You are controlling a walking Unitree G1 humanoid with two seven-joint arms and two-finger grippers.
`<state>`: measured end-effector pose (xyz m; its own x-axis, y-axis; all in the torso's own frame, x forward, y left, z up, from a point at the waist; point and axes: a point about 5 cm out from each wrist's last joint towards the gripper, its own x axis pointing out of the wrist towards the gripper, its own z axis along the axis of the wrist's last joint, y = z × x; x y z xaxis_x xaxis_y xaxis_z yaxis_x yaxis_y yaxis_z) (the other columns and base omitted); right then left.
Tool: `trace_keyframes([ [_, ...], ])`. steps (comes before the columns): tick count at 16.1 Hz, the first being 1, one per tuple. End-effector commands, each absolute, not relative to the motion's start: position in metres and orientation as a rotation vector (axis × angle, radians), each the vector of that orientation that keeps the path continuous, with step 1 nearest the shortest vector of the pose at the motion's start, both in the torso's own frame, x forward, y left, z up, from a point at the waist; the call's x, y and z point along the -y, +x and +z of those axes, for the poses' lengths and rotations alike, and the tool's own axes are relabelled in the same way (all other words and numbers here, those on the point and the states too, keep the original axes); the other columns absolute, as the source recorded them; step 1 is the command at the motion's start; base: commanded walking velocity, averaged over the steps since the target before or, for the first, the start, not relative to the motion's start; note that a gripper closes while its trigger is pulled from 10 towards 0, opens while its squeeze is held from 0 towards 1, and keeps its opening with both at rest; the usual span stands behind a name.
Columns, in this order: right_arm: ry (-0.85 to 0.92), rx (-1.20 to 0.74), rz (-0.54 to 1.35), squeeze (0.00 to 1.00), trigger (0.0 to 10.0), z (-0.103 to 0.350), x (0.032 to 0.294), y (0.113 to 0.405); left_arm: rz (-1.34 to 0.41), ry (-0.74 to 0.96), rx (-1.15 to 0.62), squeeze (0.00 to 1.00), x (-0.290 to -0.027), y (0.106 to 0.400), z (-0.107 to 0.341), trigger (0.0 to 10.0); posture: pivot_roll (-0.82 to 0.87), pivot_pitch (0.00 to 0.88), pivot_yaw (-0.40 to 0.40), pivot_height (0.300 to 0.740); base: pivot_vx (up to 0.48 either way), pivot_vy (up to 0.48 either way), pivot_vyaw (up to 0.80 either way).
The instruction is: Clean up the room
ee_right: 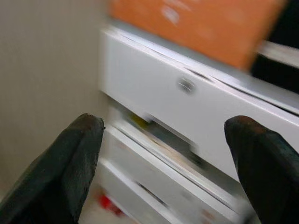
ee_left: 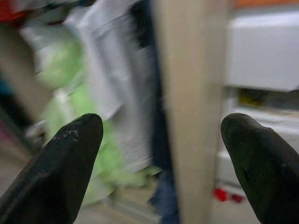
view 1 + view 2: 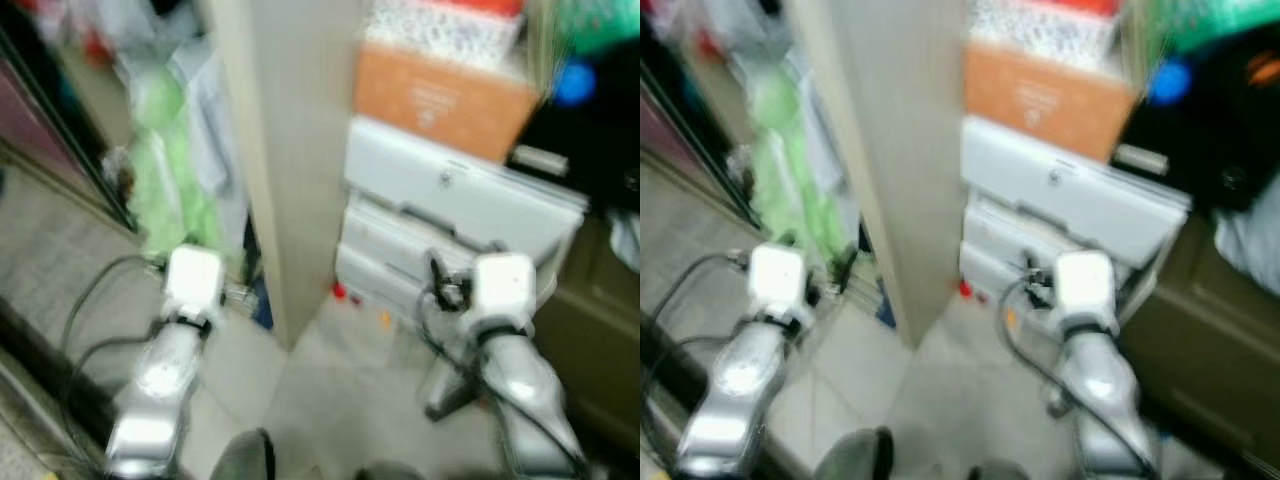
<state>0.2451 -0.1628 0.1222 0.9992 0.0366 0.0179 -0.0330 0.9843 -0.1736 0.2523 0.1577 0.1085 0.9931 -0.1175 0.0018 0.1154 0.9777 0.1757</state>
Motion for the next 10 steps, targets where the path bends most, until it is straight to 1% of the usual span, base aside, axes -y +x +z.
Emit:
trace_keyframes([
  [1,-0.191,0.001,0.012,0.0,10.0,0.1183,0.1712,0.2431,-0.124,0.171,0.024,0.0,-0.1528,0.2531,0.1115,10.0,-0.05,0.12,-0.021,0.74,0.0,0.0,0.46],
  [3,-0.187,0.004,0.015,0.0,10.0,0.1185,0.171,0.2449,-0.127,0.173,0.023,0.0,-0.1517,0.2536,0.1116,10.0,-0.05,0.116,-0.02,0.74,0.0,0.0,0.46],
  [6,-0.165,0.006,0.016,0.0,10.0,0.1189,0.1698,0.2455,-0.146,0.147,0.021,0.0,-0.1505,0.2542,0.1118,10.0,-0.05,0.115,-0.018,0.74,0.0,0.0,0.0],
  [10,-0.164,0.007,0.026,0.0,10.0,0.1179,0.1679,0.2435,-0.145,0.148,0.02,0.0,-0.1503,0.2545,0.1121,10.0,-0.05,0.119,-0.017,0.74,0.0,-0.332,0.0],
])
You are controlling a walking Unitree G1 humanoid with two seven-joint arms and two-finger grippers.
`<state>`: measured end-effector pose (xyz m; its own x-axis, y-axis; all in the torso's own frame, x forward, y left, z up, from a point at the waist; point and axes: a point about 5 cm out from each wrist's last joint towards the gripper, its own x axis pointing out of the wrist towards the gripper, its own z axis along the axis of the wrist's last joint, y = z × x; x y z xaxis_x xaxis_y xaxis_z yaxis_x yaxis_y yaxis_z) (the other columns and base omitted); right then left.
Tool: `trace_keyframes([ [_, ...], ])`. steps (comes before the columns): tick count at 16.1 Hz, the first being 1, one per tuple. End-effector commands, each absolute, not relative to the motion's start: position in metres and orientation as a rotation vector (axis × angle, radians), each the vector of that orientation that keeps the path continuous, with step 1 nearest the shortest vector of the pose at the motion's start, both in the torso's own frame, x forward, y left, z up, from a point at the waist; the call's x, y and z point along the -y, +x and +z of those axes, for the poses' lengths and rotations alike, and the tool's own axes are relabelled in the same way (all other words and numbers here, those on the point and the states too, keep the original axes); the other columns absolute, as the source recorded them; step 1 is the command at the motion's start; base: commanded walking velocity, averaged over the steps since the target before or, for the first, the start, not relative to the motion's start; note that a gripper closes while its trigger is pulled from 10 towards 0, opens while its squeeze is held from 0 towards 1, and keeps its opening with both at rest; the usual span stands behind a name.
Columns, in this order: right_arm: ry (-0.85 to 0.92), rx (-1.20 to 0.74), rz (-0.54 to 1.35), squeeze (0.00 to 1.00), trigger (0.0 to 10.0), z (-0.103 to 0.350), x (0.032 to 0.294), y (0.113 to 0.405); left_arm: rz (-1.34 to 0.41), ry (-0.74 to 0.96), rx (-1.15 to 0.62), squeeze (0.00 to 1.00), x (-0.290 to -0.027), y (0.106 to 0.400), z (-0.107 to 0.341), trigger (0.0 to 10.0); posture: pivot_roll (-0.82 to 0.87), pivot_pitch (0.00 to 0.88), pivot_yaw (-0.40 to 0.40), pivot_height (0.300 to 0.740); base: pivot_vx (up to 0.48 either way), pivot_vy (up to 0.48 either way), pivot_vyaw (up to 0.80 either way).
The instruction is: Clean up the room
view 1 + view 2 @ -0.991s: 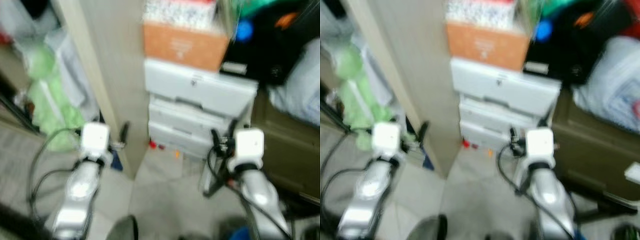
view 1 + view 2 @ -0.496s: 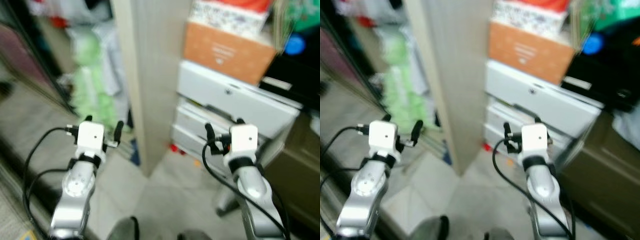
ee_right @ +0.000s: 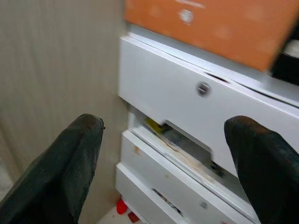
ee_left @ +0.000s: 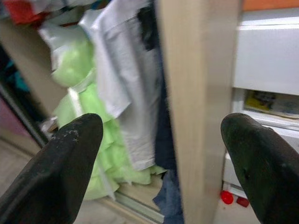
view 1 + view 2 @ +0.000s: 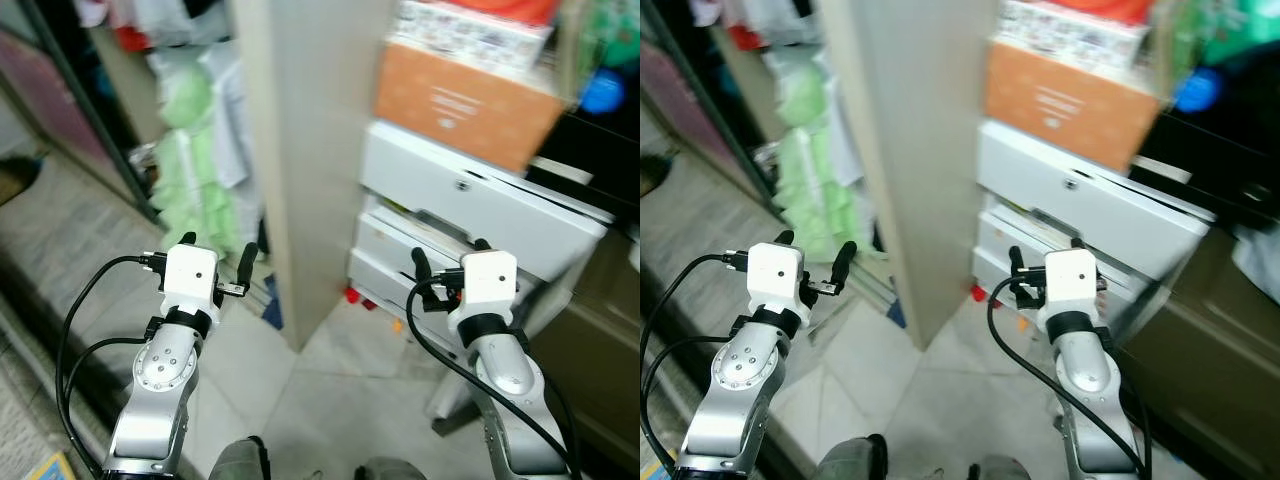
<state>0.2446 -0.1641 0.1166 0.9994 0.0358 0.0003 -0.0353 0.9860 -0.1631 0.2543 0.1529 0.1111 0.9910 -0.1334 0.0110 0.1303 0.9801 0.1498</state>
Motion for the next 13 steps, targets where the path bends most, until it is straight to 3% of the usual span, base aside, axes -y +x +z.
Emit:
trace_keyframes([
  [1,-0.165,0.007,0.026,0.0,10.0,0.1179,0.1678,0.2437,-0.145,0.147,0.02,0.0,-0.1505,0.2547,0.1121,10.0,-0.05,0.12,-0.017,0.74,0.0,-0.334,0.0],
  [6,-0.168,0.01,0.036,0.0,10.0,0.1175,0.1654,0.2436,-0.124,0.132,0.026,0.0,-0.1526,0.2561,0.1135,10.0,-0.05,0.119,-0.013,0.74,0.0,-0.056,0.1],
  [13,-0.175,0.015,0.05,0.0,10.0,0.118,0.1643,0.2441,-0.104,0.129,0.032,0.0,-0.1523,0.2575,0.1136,10.0,-0.05,0.117,-0.017,0.74,0.0,0.0,0.8],
])
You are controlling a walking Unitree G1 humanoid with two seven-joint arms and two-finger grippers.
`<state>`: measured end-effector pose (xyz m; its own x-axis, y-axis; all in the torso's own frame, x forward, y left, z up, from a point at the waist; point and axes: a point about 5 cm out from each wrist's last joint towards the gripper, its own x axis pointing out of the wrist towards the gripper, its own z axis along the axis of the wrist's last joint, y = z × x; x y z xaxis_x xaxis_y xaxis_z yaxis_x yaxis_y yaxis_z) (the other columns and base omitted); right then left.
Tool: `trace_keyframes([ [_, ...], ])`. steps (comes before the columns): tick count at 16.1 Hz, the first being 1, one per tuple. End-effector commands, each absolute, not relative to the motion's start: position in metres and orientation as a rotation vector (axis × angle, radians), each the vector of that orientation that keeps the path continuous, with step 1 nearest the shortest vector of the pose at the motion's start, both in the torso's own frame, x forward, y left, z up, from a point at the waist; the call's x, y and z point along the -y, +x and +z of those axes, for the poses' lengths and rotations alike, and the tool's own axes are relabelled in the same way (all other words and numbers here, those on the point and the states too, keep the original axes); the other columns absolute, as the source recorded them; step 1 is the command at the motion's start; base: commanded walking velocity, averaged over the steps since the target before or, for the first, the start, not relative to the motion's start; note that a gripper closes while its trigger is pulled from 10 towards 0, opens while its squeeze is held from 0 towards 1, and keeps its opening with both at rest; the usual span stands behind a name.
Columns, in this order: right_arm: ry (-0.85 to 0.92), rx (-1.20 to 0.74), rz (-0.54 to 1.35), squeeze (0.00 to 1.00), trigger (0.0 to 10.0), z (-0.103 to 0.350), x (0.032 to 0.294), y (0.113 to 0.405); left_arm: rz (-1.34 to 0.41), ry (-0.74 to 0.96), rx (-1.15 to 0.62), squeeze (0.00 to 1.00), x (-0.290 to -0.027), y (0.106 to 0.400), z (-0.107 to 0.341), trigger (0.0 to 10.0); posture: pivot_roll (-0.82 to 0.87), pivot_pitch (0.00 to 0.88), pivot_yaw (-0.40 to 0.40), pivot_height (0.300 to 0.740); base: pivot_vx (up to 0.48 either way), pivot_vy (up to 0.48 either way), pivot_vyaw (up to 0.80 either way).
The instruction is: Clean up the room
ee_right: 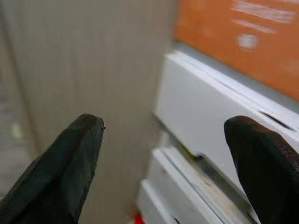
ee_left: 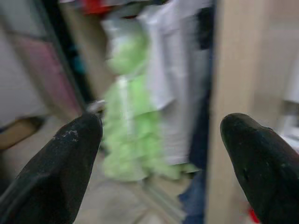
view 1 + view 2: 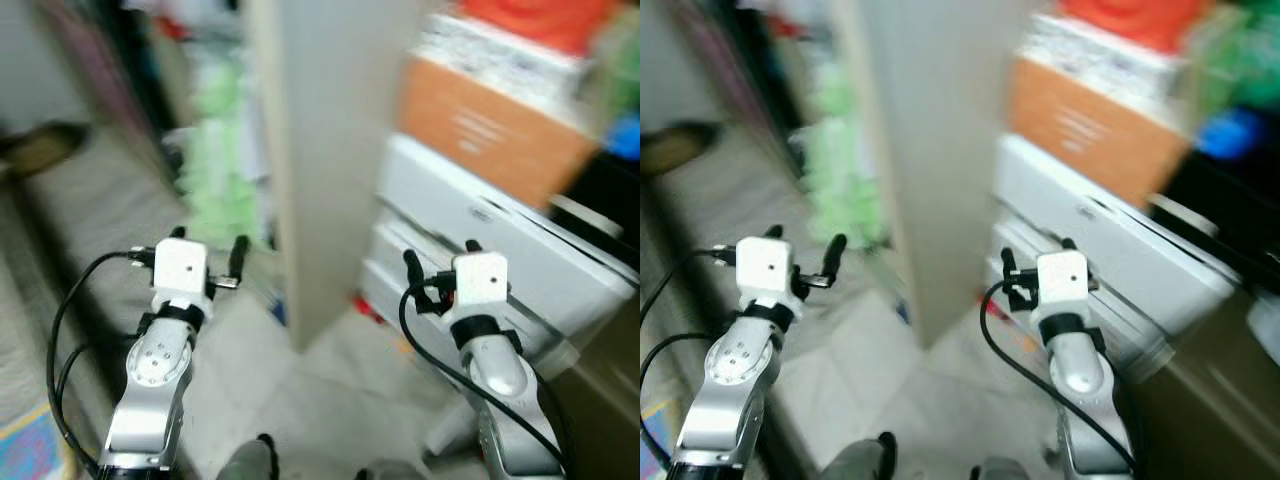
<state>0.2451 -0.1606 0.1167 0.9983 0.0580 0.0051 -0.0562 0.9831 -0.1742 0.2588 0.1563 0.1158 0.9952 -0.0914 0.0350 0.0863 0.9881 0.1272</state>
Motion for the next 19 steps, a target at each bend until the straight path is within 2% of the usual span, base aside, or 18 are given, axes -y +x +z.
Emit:
trace_keyframes([
  [1,-0.175,0.015,0.05,0.0,10.0,0.118,0.164,0.244,-0.103,0.129,0.032,0.0,-0.152,0.257,0.114,10.0,-0.05,0.117,-0.017,0.74,0.0,0.0,0.8],
  [8,-0.164,0.02,0.062,0.0,10.0,0.119,0.164,0.239,-0.082,0.154,0.019,0.0,-0.158,0.247,0.111,10.0,-0.06,0.117,-0.016,0.74,0.0,0.0,0.8],
  [11,-0.16,-0.013,0.077,0.0,10.0,0.113,0.17,0.226,-0.039,0.193,-0.011,0.0,-0.17,0.233,0.106,10.0,-0.05,0.116,-0.013,0.74,0.0,0.0,0.8],
  [15,-0.159,-0.128,0.134,0.0,10.0,0.096,0.179,0.188,0.042,0.212,-0.096,0.0,-0.189,0.211,0.095,10.0,-0.04,0.12,-0.011,0.74,0.0,0.0,0.8],
  [19,-0.155,-0.135,0.166,0.0,10.0,0.094,0.179,0.188,0.024,0.191,-0.096,0.0,-0.183,0.215,0.096,10.0,-0.05,0.111,-0.016,0.74,0.0,0.0,0.8],
])
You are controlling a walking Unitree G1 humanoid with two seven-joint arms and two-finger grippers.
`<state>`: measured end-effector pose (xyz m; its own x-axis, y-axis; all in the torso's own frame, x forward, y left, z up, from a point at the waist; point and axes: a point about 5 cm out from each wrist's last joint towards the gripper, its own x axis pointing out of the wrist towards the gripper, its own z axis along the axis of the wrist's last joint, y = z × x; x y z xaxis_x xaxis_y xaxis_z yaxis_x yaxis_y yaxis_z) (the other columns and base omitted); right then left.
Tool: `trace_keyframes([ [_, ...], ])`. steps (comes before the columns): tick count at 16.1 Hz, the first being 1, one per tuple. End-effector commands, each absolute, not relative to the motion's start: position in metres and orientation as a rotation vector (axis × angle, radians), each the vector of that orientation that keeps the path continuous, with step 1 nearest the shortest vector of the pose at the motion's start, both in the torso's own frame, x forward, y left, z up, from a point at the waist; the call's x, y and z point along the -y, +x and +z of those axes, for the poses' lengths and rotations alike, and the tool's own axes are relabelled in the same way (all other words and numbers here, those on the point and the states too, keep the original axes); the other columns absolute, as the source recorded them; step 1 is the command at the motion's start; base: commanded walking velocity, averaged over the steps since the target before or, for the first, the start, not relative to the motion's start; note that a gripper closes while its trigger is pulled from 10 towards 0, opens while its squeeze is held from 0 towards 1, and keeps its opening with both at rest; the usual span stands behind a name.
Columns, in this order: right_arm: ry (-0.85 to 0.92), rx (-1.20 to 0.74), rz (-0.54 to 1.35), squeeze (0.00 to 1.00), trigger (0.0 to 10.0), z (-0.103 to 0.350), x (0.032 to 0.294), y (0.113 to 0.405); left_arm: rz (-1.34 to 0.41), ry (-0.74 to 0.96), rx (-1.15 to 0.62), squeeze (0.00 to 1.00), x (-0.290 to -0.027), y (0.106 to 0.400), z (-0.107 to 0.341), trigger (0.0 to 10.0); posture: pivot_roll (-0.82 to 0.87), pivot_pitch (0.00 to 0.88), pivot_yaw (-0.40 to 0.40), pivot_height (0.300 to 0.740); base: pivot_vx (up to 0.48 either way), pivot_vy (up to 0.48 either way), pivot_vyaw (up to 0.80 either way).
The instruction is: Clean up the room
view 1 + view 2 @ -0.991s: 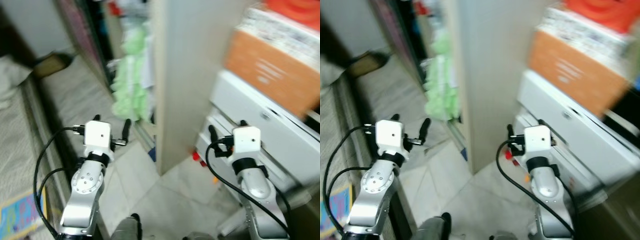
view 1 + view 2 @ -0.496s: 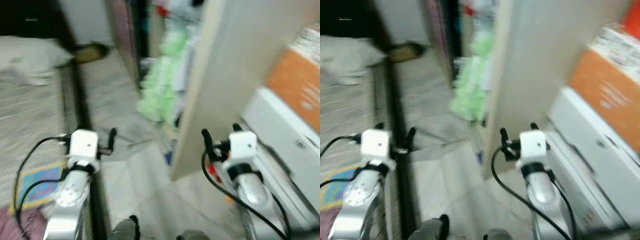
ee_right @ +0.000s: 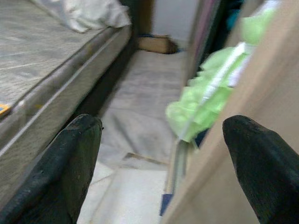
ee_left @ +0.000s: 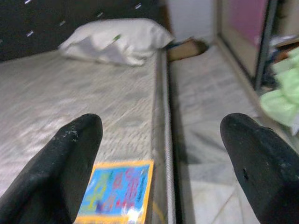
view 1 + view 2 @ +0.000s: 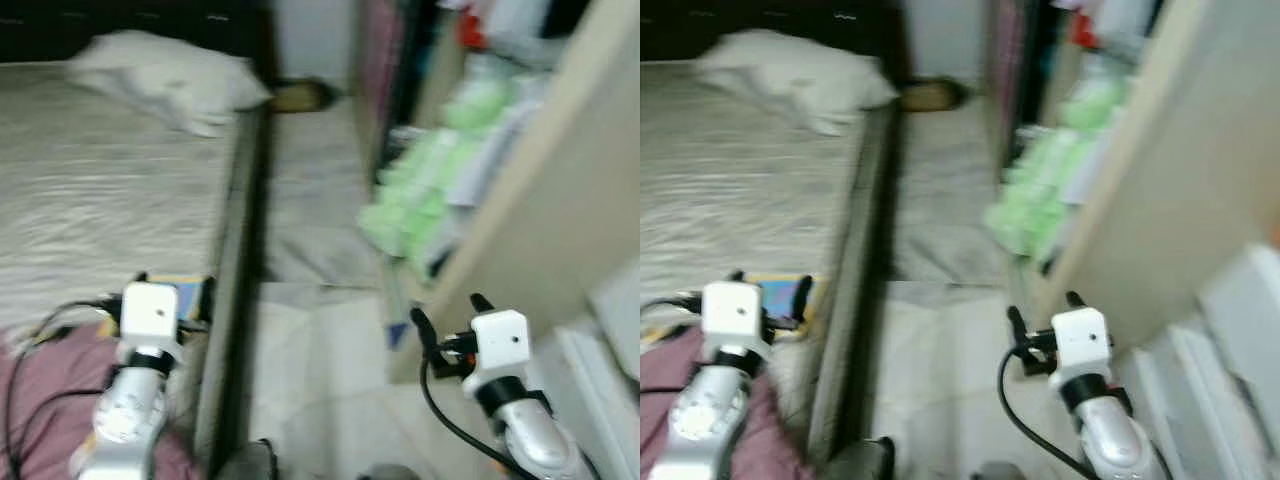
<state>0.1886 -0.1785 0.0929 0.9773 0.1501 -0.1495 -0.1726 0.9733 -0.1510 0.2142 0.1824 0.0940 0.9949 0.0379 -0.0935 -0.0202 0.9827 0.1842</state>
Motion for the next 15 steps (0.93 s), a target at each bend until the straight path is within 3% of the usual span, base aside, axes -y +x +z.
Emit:
trace_keyframes([
  [1,-0.152,-0.124,0.175,0.0,10.0,0.091,0.179,0.194,0.004,0.18,-0.085,0.0,-0.179,0.219,0.098,10.0,-0.04,0.106,-0.016,0.74,0.0,0.0,0.8],
  [6,-0.145,-0.128,0.196,0.0,10.0,0.074,0.18,0.208,0.005,0.17,-0.079,0.0,-0.178,0.22,0.099,10.0,-0.03,0.099,-0.019,0.74,0.0,0.0,0.8],
  [11,-0.142,-0.07,0.203,0.0,10.0,0.085,0.181,0.224,-0.004,0.156,-0.072,0.0,-0.176,0.223,0.101,10.0,-0.03,0.103,-0.019,0.74,0.0,0.0,0.8],
  [15,-0.136,-0.013,0.216,0.0,10.0,0.102,0.166,0.233,-0.004,0.131,-0.061,0.0,-0.174,0.228,0.104,10.0,-0.03,0.108,-0.024,0.74,0.0,0.0,0.8],
])
